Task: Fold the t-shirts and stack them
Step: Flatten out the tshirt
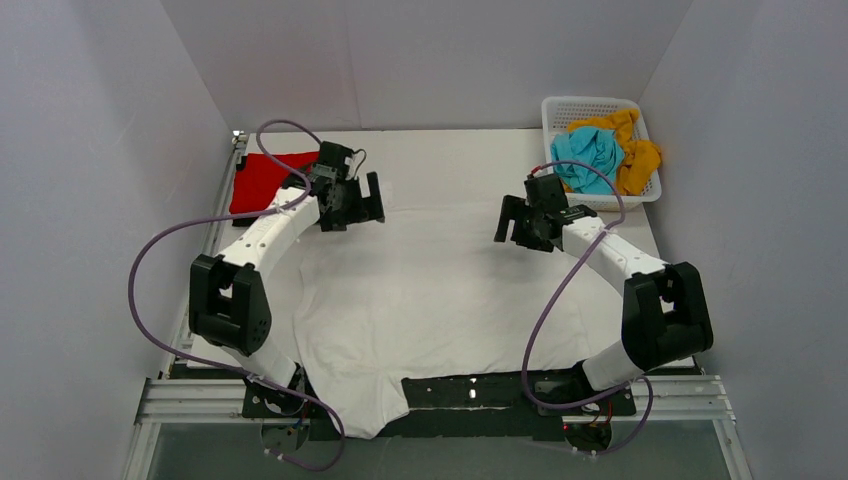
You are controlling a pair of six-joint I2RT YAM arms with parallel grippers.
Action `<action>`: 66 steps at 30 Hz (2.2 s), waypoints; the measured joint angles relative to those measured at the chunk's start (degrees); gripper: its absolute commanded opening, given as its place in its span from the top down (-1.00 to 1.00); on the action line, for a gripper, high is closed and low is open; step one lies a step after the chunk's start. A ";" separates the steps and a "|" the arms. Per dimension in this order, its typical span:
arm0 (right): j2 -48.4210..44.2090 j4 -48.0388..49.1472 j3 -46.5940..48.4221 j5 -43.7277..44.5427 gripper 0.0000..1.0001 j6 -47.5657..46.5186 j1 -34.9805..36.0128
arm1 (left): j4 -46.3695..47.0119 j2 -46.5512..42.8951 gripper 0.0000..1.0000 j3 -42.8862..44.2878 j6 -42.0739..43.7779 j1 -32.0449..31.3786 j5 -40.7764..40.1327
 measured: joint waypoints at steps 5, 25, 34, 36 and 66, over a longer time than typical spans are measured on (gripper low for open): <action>5.42 0.09 0.55 -0.79 -0.77 1.46 0.00 | 0.11 8.15 -0.96 -4.66 -2.54 -0.04 1.81; 21.44 -2.23 14.23 -4.26 -0.76 4.52 -5.07 | -24.81 45.79 -0.96 43.69 -2.21 1.95 -1.97; 26.77 -4.13 21.73 -4.39 -0.75 3.30 -6.88 | -27.78 51.71 -0.96 55.36 0.61 2.91 -0.33; 26.36 -4.92 21.73 -4.39 -0.76 2.67 -6.88 | -27.32 51.28 -0.97 54.80 1.25 2.93 0.48; -19.12 -5.92 -6.75 -3.34 -0.87 7.10 -6.99 | -28.39 -47.54 -0.48 -39.28 -25.77 -18.12 -5.49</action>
